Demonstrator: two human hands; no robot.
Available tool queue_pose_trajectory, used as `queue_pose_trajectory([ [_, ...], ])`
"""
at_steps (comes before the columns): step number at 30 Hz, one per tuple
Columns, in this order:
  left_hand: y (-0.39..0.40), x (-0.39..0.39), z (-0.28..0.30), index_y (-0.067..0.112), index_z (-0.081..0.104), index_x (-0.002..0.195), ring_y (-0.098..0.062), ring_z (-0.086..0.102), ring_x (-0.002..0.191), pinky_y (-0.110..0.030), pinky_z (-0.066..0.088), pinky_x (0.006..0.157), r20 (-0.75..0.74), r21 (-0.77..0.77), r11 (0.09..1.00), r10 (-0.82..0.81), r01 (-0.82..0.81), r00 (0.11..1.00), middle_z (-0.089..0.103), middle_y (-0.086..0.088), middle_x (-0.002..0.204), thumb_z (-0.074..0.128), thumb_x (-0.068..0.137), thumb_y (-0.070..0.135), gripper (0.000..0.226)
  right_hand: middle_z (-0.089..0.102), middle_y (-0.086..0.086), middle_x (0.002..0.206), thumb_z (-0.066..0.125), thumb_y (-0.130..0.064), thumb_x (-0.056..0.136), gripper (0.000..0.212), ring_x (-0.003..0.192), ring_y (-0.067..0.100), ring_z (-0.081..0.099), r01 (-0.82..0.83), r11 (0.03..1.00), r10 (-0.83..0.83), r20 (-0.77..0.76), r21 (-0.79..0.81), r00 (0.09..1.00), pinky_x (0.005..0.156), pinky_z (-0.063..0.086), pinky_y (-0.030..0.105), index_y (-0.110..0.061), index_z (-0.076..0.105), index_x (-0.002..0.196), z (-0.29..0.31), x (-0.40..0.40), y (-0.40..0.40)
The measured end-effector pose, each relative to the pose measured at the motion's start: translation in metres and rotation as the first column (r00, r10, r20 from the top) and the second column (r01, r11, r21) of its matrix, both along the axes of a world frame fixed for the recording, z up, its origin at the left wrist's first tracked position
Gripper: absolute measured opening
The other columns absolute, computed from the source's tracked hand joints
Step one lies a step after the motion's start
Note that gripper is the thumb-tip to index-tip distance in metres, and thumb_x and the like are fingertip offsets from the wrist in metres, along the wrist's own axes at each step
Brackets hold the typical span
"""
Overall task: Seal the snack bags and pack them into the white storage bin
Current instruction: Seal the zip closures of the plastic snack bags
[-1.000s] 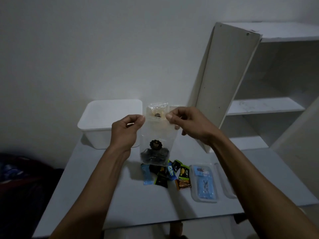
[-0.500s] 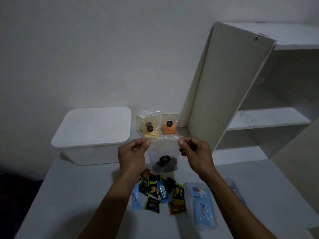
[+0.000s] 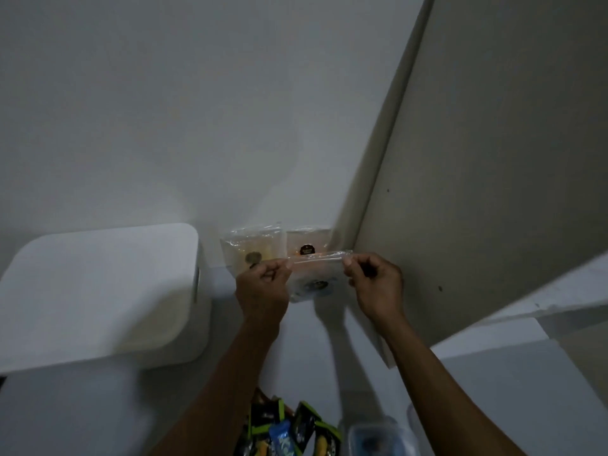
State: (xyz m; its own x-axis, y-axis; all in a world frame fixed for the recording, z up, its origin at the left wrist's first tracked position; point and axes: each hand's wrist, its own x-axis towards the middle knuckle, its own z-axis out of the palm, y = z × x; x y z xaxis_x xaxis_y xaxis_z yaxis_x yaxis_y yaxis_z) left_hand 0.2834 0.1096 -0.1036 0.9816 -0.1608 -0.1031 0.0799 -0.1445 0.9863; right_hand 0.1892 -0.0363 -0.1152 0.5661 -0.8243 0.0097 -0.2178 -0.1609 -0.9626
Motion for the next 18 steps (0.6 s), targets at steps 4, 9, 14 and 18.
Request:
queue_pose_trajectory([
  [4, -0.032, 0.030, -0.020, 0.022, 0.075, 0.074, 0.002, 0.061, 0.056, -0.021, 0.050, 0.058, -0.048, 0.013, 0.998, 0.065, -0.064, 0.997, 0.071, 0.000, 0.072, 0.080, 0.078, 0.014, 0.010, 0.071, 0.001, 0.070, 0.073, -0.021, 0.087, 0.012, 0.067, 0.024, 0.069, 0.057, 0.998, -0.058, -0.060, -0.003, 0.997, 0.064, 0.056, 0.034, -0.018, 0.071, 0.075, -0.020, 0.031, -0.027],
  [9, -0.061, 0.056, -0.040, 0.023, 0.073, 0.071, 0.001, 0.063, 0.060, -0.015, 0.049, 0.061, -0.117, 0.036, 0.998, 0.063, -0.059, 0.991, 0.072, 0.001, 0.072, 0.076, 0.081, 0.011, 0.017, 0.069, -0.003, 0.067, 0.072, -0.023, 0.087, 0.014, 0.064, 0.012, 0.062, 0.102, 0.995, -0.099, -0.105, 0.024, 0.990, 0.062, 0.050, 0.022, -0.018, 0.071, 0.074, -0.042, 0.064, -0.049],
  [14, -0.076, 0.071, -0.049, 0.008, 0.076, 0.087, 0.009, 0.061, 0.056, -0.004, 0.043, 0.052, -0.099, 0.082, 0.995, 0.059, -0.051, 0.993, 0.070, 0.001, 0.074, 0.072, 0.085, 0.008, 0.004, 0.067, -0.004, 0.070, 0.069, -0.018, 0.090, 0.011, 0.067, 0.008, 0.059, 0.102, 0.995, -0.101, -0.115, 0.000, 0.988, 0.058, 0.042, 0.009, -0.016, 0.070, 0.078, -0.055, 0.081, -0.061],
  [18, -0.080, 0.077, -0.053, 0.002, 0.075, 0.093, 0.013, 0.059, 0.056, -0.002, 0.042, 0.054, -0.069, 0.108, 0.993, 0.045, -0.037, 0.997, 0.069, 0.001, 0.075, 0.072, 0.085, 0.008, 0.010, 0.070, -0.003, 0.075, 0.068, -0.022, 0.090, 0.012, 0.069, 0.008, 0.061, 0.108, 0.994, -0.106, -0.138, 0.007, 0.985, 0.064, 0.046, 0.021, -0.018, 0.070, 0.079, -0.061, 0.086, -0.062],
])
